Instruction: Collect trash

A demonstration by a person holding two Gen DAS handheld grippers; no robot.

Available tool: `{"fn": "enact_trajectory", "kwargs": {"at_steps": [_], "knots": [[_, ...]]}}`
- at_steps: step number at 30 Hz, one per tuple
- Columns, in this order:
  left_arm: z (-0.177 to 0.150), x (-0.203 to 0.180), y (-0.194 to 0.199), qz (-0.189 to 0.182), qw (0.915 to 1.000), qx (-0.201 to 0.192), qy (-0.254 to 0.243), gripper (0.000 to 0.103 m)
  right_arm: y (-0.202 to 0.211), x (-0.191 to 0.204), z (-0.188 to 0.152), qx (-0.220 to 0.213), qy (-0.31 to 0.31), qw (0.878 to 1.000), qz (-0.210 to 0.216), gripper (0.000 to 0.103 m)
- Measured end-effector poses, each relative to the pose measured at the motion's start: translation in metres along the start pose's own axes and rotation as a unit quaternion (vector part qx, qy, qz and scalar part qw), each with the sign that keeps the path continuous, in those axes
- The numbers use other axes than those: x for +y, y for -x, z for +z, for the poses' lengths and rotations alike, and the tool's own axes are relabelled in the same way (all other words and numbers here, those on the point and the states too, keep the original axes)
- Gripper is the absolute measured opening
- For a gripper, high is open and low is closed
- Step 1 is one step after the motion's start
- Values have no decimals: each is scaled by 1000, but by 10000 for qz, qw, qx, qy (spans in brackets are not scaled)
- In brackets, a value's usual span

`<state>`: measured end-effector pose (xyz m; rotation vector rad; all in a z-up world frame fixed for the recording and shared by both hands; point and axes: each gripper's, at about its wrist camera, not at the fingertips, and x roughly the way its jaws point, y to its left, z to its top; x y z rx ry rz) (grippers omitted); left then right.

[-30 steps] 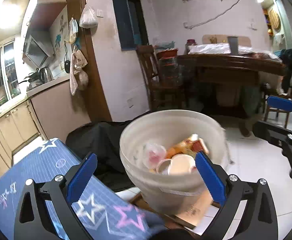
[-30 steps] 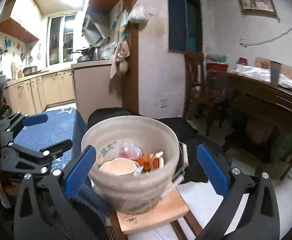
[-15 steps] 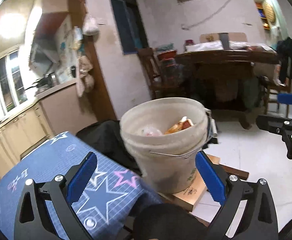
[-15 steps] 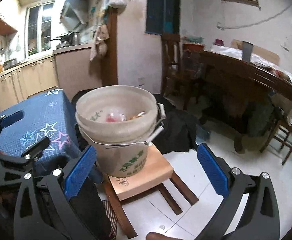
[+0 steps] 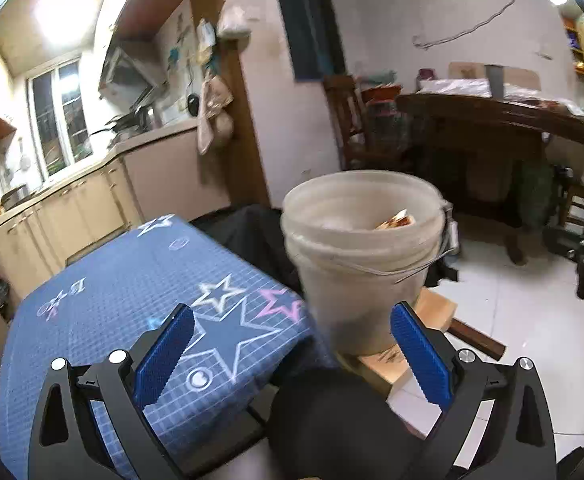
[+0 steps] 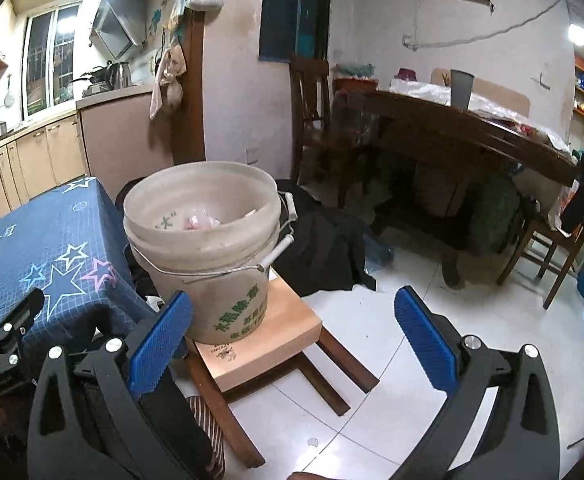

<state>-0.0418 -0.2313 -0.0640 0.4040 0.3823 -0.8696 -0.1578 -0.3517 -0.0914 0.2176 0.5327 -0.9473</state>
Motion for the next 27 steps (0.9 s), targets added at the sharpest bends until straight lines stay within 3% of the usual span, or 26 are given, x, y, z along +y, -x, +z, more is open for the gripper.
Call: {"fn": "enact_trajectory", "kwargs": {"at_steps": [7,13,27], "knots": [[1,6,-11,242,9991,321,146,98,-2,4,7,-28,70,9999,-151,98],[1,1,-14,252,9987,430,99,98,-3,6,8,0,259,9992,-320,98],[1,2,-20,286,9974,630,220,98,-4,7,12,36,326,9991,-279,98]]}}
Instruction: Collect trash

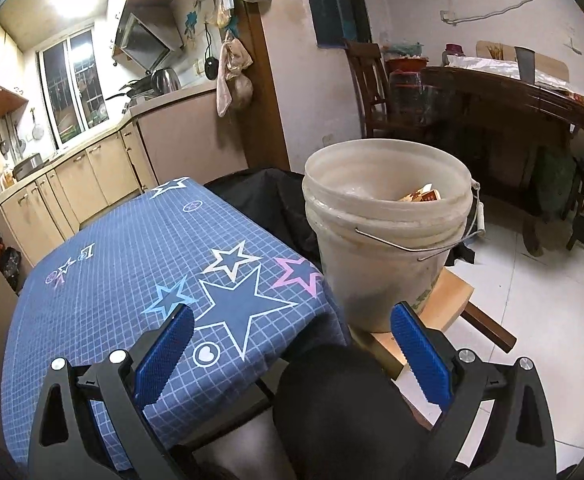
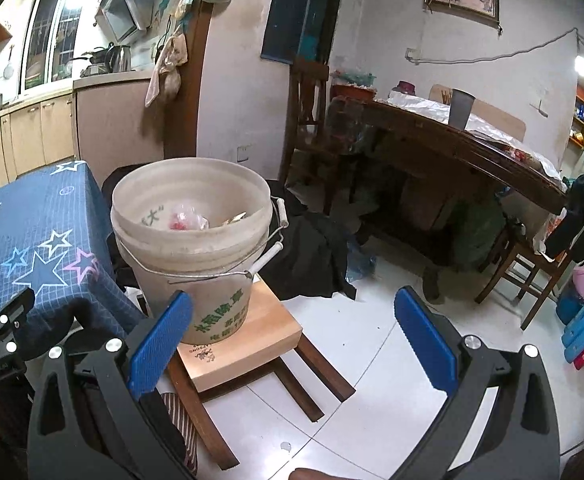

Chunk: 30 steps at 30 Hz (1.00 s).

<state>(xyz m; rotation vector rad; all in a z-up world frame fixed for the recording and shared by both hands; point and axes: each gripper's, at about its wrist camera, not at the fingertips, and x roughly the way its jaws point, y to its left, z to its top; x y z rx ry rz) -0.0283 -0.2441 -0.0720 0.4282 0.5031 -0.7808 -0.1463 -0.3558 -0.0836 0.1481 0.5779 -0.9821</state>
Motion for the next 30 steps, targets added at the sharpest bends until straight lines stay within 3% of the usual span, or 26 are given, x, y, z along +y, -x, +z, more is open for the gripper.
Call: {"fn": "enact_trajectory", "kwargs": {"at_steps": [30], "knots": [[2,-7,10,50,9998,-164,-88,98,9,-4,3,-72,-112,9997,190,98]]}}
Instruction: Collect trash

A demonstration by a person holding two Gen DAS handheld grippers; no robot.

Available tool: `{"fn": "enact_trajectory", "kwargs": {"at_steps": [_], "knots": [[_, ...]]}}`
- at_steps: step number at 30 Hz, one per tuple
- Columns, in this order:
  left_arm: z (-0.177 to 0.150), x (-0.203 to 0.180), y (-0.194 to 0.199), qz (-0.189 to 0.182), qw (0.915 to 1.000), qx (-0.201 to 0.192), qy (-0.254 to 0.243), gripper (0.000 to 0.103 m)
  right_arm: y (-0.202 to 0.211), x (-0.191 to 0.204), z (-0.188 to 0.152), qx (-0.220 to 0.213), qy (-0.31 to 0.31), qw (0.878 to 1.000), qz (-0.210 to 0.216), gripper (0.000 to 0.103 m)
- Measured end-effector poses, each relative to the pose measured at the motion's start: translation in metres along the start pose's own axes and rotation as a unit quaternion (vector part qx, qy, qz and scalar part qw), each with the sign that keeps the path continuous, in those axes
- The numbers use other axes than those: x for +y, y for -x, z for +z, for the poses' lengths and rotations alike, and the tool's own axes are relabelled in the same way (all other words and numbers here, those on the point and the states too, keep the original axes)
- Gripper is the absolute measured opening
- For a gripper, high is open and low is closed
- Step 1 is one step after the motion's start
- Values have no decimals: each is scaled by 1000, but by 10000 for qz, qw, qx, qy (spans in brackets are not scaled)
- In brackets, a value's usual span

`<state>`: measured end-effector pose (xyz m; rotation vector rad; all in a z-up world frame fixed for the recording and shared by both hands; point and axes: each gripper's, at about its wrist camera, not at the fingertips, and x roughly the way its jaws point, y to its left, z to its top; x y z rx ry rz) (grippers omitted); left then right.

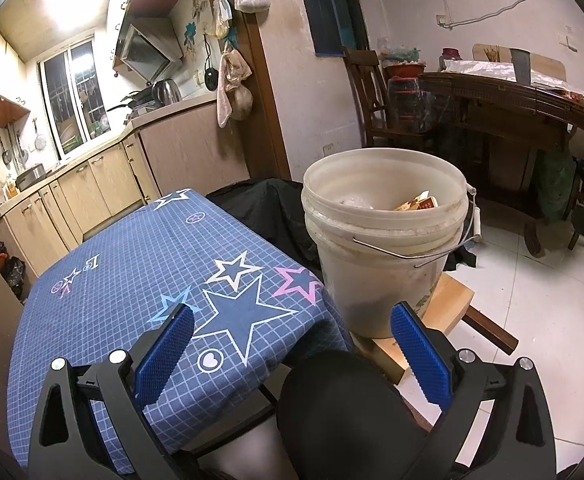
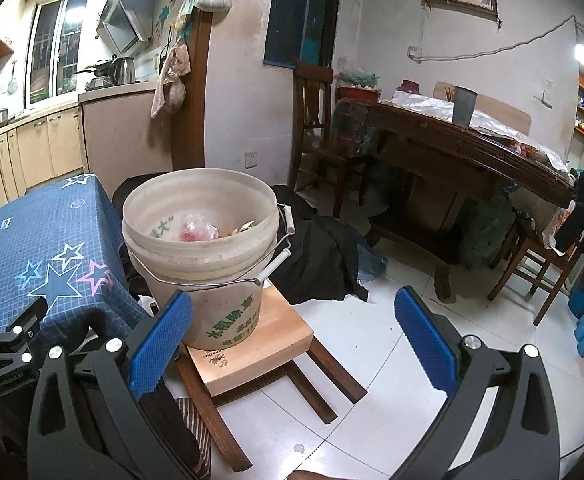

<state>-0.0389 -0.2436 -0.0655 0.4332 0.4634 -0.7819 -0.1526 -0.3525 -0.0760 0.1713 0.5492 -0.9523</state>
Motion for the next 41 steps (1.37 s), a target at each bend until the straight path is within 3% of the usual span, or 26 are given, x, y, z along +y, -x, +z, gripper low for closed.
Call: {"fn": "enact_trajectory", "kwargs": {"at_steps": [22,33,41], "knots": [[0,-4,2,-175,9998,-9,-90,98,2,-2,1,-3,-47,10000,85,98],[-1,-5,10,-83,9994,-293,-136,98,2,-3,3,-12,-68,9999,124,98],[0,-5,5,-78,9998,-113,-174,98,2,-3,3,-8,-68,9999,130,98]]}}
